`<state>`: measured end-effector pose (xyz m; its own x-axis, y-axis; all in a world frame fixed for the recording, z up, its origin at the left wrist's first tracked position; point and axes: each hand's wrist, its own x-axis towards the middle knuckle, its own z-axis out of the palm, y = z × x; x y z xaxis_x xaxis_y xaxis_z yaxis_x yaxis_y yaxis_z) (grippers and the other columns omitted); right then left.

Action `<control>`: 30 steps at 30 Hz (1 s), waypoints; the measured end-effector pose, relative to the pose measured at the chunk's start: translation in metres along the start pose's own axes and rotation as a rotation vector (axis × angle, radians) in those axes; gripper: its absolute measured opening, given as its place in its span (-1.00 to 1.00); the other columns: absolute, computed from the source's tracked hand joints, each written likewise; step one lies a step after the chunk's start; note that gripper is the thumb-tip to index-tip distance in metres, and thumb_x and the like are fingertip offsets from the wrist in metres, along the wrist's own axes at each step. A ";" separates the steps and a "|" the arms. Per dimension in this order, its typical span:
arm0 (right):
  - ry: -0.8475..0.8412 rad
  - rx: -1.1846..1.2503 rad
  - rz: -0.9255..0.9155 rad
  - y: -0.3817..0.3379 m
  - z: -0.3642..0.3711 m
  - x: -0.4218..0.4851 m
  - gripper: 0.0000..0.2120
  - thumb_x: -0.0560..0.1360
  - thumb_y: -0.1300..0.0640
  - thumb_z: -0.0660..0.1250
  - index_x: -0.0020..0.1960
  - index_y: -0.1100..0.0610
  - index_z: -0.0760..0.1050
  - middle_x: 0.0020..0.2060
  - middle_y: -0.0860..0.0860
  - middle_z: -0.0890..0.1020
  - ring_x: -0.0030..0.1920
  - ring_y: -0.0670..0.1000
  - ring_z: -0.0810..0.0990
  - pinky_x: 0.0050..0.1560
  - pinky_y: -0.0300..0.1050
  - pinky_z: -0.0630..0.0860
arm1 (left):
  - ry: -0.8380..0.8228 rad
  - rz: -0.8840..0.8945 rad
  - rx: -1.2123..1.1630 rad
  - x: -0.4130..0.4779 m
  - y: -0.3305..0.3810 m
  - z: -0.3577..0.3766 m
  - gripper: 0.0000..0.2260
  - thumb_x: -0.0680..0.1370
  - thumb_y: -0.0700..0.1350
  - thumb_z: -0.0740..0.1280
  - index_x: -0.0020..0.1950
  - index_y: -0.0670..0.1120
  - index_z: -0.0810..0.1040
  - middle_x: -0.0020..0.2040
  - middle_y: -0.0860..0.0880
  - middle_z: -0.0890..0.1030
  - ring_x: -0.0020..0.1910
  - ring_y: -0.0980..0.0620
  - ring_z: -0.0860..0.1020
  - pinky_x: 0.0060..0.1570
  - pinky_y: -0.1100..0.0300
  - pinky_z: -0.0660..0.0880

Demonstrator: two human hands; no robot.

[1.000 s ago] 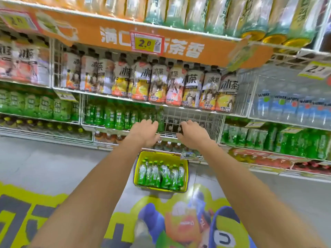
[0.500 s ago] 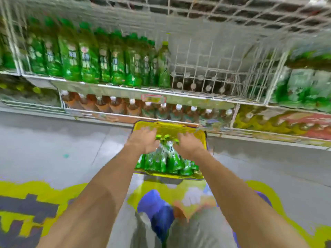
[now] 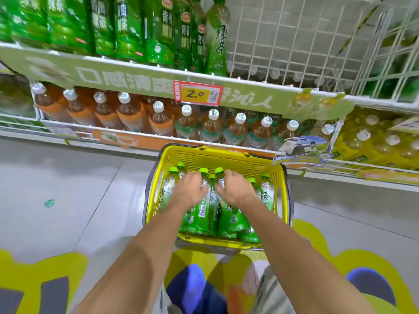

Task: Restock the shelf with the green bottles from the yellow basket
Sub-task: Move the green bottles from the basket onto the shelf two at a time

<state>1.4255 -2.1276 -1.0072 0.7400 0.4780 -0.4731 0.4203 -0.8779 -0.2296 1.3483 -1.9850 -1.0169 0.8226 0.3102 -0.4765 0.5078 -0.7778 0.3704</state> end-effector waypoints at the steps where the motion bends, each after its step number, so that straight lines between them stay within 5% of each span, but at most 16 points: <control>1: 0.010 0.028 0.011 0.000 0.001 0.000 -0.52 0.60 -0.12 0.24 0.37 0.18 0.36 0.22 0.17 0.53 0.25 0.22 0.52 0.11 0.08 0.49 | 0.030 -0.018 -0.043 0.000 0.001 0.004 -0.56 0.61 0.09 0.29 0.34 -0.20 0.45 0.25 -0.22 0.52 0.26 -0.23 0.50 0.20 -0.08 0.46; 7: -0.017 0.169 0.111 0.003 0.003 -0.002 -0.40 0.48 -0.15 0.41 0.38 0.15 0.38 0.25 0.13 0.53 0.23 0.17 0.53 0.17 0.03 0.52 | -0.002 -0.161 -0.280 0.003 0.000 0.016 -0.39 0.54 0.12 0.42 0.50 -0.12 0.38 0.50 -0.22 0.36 0.41 -0.25 0.42 0.35 -0.13 0.42; 13: -0.074 0.321 0.217 0.001 -0.002 -0.009 -0.29 0.45 -0.13 0.49 0.47 0.19 0.39 0.28 0.10 0.58 0.10 0.07 0.57 0.01 -0.14 0.49 | -0.106 -0.187 -0.464 0.011 -0.003 0.003 -0.32 0.47 0.02 0.54 0.50 -0.13 0.38 0.43 -0.15 0.46 0.34 -0.17 0.50 0.34 -0.09 0.46; 17: -0.027 0.324 0.242 -0.002 -0.013 -0.016 -0.29 0.44 -0.11 0.53 0.44 0.24 0.43 0.19 0.12 0.64 -0.04 0.02 0.54 -0.03 -0.18 0.47 | -0.181 -0.196 -0.575 0.006 0.001 -0.007 -0.44 0.42 -0.11 0.57 0.33 -0.09 0.38 0.20 -0.10 0.52 0.15 -0.11 0.53 0.19 -0.07 0.52; 22: 0.148 0.394 0.206 -0.004 -0.044 -0.031 -0.20 0.37 -0.19 0.56 0.44 0.23 0.46 0.28 0.14 0.62 0.26 0.10 0.58 0.16 -0.14 0.47 | -0.148 -0.119 -0.596 -0.002 0.009 -0.030 -0.40 0.33 -0.12 0.63 0.25 -0.11 0.40 0.14 -0.06 0.53 0.07 -0.04 0.52 -0.01 0.07 0.50; 24: 0.265 0.445 0.140 -0.012 -0.065 -0.038 -0.21 0.37 -0.14 0.58 0.45 0.24 0.46 0.31 0.15 0.60 0.30 0.10 0.56 0.18 -0.18 0.44 | -0.095 -0.086 -0.613 -0.003 0.009 -0.048 -0.29 0.20 -0.02 0.69 0.25 -0.09 0.48 0.15 -0.02 0.60 0.07 -0.05 0.59 0.07 0.06 0.56; 27: 0.414 0.465 0.022 -0.029 -0.107 -0.049 -0.22 0.39 -0.07 0.58 0.47 0.25 0.43 0.38 0.17 0.54 0.40 0.12 0.49 0.34 -0.11 0.39 | 0.023 -0.001 -0.685 -0.008 0.014 -0.088 -0.49 0.17 -0.07 0.70 0.04 0.03 0.60 -0.10 0.06 0.70 -0.09 0.00 0.66 0.04 0.07 0.62; 30: 0.507 0.478 -0.032 -0.042 -0.153 -0.056 -0.20 0.38 -0.11 0.58 0.47 0.25 0.43 0.38 0.17 0.53 0.41 0.12 0.48 0.41 -0.03 0.40 | 0.141 0.124 -0.710 -0.022 0.031 -0.144 -0.42 0.16 -0.03 0.69 0.13 -0.01 0.60 -0.05 0.10 0.65 -0.02 0.02 0.63 -0.07 0.20 0.51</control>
<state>1.4467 -2.1130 -0.8405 0.9337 0.3567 -0.0310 0.2553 -0.7239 -0.6410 1.3827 -1.9367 -0.8802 0.8858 0.3472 -0.3080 0.4125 -0.2847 0.8653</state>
